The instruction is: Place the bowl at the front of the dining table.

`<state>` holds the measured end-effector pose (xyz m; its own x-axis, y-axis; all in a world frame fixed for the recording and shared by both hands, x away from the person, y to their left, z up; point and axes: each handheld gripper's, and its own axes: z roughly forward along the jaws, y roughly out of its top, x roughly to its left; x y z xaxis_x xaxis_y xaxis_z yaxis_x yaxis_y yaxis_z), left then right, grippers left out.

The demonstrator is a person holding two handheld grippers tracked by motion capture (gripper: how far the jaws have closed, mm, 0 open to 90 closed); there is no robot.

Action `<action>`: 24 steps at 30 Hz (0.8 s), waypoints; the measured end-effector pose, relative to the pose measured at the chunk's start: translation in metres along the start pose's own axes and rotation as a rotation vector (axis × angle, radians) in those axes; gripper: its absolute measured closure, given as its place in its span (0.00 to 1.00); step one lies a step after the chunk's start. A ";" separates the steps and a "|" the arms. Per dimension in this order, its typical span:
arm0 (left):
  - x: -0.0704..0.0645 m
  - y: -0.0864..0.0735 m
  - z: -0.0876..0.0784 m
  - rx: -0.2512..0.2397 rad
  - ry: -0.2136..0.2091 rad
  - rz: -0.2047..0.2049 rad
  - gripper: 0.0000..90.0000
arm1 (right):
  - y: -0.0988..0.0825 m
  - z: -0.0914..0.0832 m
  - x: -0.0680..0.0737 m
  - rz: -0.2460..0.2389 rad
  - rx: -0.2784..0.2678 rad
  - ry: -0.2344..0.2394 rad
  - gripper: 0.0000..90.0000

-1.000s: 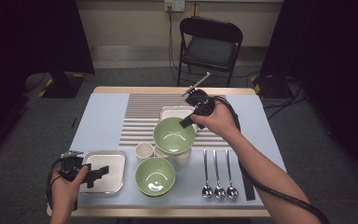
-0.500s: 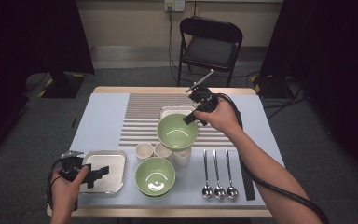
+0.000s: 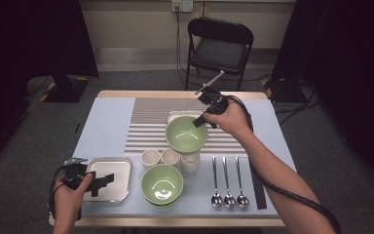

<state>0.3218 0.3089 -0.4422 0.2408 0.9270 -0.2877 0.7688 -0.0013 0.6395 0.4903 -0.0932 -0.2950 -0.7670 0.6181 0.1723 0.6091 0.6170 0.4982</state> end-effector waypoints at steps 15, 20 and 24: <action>0.001 -0.001 0.000 -0.001 -0.001 -0.006 0.21 | 0.004 0.002 -0.009 0.016 0.005 -0.013 0.95; 0.001 0.000 0.000 -0.001 -0.002 -0.005 0.22 | 0.005 0.002 -0.013 0.029 0.006 -0.013 0.95; 0.000 0.000 0.000 -0.001 -0.003 -0.001 0.22 | 0.005 0.002 -0.015 0.031 0.008 -0.019 0.95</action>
<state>0.3217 0.3091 -0.4428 0.2418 0.9259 -0.2903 0.7684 0.0000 0.6399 0.5059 -0.0984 -0.2970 -0.7438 0.6462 0.1708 0.6342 0.6016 0.4858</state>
